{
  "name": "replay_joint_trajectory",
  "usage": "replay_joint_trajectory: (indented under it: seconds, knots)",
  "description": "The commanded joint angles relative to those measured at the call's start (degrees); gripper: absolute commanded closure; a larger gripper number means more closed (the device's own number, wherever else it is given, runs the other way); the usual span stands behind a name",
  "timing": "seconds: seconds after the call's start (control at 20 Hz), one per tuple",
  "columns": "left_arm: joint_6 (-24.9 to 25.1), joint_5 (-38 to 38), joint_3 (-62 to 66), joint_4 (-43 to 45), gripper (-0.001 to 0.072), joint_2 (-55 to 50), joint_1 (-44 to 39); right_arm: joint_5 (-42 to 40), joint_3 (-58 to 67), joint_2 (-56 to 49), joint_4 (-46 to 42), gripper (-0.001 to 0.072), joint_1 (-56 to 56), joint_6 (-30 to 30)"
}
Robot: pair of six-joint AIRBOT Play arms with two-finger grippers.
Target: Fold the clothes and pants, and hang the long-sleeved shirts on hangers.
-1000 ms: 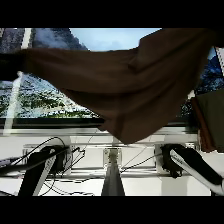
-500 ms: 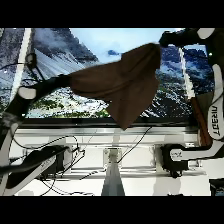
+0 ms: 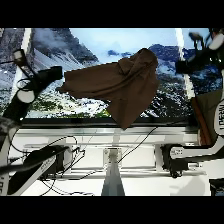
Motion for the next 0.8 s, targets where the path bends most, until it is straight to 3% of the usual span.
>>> replay_joint_trajectory:
  seconds: [0.0, 0.05, 0.1, 0.15, 0.2, 0.35, 0.65, 0.75]
  knots:
    - [0.0, -7.6, 0.1, 5.0, 0.0219, 6.9, 6.2, 7.9, -16.3, 3.5, 15.8, 0.0582, -7.7, -6.5]
    - [0.0, -11.5, 0.1, 5.0, 0.0219, 7.7, 8.3, 6.7, -21.8, 4.4, 18.4, 0.0579, -8.3, -8.6]
    - [0.0, -15.8, 0.0, 5.0, 0.0219, 7.9, 10.0, 6.0, -25.8, 4.7, 20.0, 0.0510, -8.3, -9.4]
    - [0.0, -19.3, 0.0, 5.0, 0.0219, 7.7, 11.4, 4.4, -29.3, 4.7, 21.9, 0.0266, -8.0, -9.5]
    - [0.0, -21.4, 0.0, 5.0, 0.0219, 7.4, 12.2, 1.6, -32.5, 4.7, 24.3, 0.0127, -7.5, -9.5]
    - [0.0, -22.7, 0.0, 5.0, 0.0219, 6.1, 12.3, -6.2, -38.5, 4.7, 31.9, 0.0161, -4.6, -9.5]
    - [0.0, -22.7, 0.0, 5.0, 0.0219, 3.8, 12.2, -20.7, -42.0, 4.7, 34.3, 0.0184, 5.8, -9.5]
    - [0.0, -22.7, 0.0, 5.0, 0.0219, 3.3, 12.2, -22.6, -42.0, 4.8, 36.4, 0.0405, 7.7, -9.5]
